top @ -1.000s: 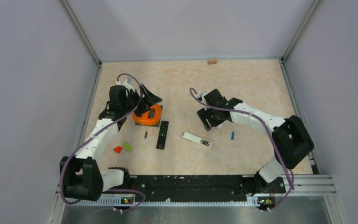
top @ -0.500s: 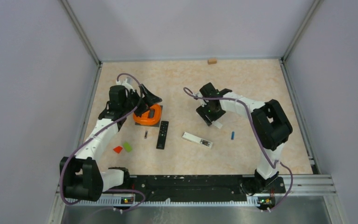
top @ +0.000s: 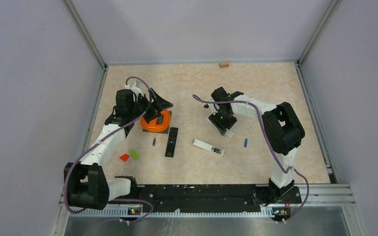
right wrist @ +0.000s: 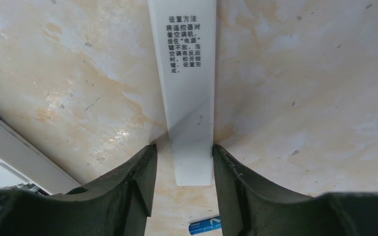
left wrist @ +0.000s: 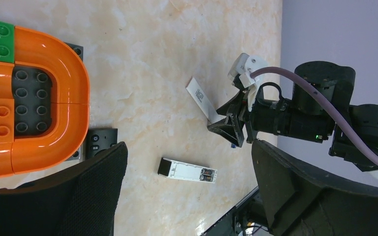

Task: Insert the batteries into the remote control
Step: Pick up the battery cover at the center of the board.

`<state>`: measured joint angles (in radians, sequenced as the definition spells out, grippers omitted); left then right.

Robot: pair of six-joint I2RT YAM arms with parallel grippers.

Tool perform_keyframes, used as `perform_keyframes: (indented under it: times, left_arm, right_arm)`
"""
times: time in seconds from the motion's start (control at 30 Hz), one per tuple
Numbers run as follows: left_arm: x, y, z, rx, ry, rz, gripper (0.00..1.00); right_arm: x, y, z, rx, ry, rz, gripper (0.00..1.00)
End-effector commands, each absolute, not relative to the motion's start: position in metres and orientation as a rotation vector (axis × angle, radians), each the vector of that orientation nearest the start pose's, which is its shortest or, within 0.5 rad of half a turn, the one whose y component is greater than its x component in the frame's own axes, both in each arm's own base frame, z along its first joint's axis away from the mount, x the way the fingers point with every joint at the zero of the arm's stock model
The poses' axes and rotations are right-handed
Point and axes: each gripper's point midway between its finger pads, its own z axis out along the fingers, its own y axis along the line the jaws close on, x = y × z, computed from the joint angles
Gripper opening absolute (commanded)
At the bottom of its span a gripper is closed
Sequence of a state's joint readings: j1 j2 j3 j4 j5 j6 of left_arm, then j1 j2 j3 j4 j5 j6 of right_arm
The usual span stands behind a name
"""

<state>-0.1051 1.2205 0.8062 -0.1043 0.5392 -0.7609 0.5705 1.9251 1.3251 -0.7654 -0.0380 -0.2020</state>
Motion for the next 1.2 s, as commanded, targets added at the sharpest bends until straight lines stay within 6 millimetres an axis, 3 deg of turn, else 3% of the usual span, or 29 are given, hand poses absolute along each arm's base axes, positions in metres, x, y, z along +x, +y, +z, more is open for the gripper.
perform_keyframes:
  times: [0.0, 0.23, 0.63, 1.17]
  left_arm:
    - [0.338, -0.155, 0.201, -0.332, 2.107, -1.118, 0.99]
    - [0.334, -0.167, 0.198, -0.307, 2.107, -1.182, 0.99]
    - [0.333, -0.221, 0.172, -0.225, 2.182, -1.3, 0.99]
    - [0.331, -0.254, 0.131, -0.197, 2.247, -1.34, 0.99]
  right_arm:
    - [0.306, 0.186, 0.005, -1.113, 2.779, 0.08, 0.43]
    - [0.31, 0.188, 0.003, -1.064, 2.79, 0.075, 0.28]
    - [0.311, 0.195, 0.036, -1.056, 2.709, 0.14, 0.27]
    - [0.303, 0.219, 0.068, -1.021, 2.625, 0.36, 0.29]
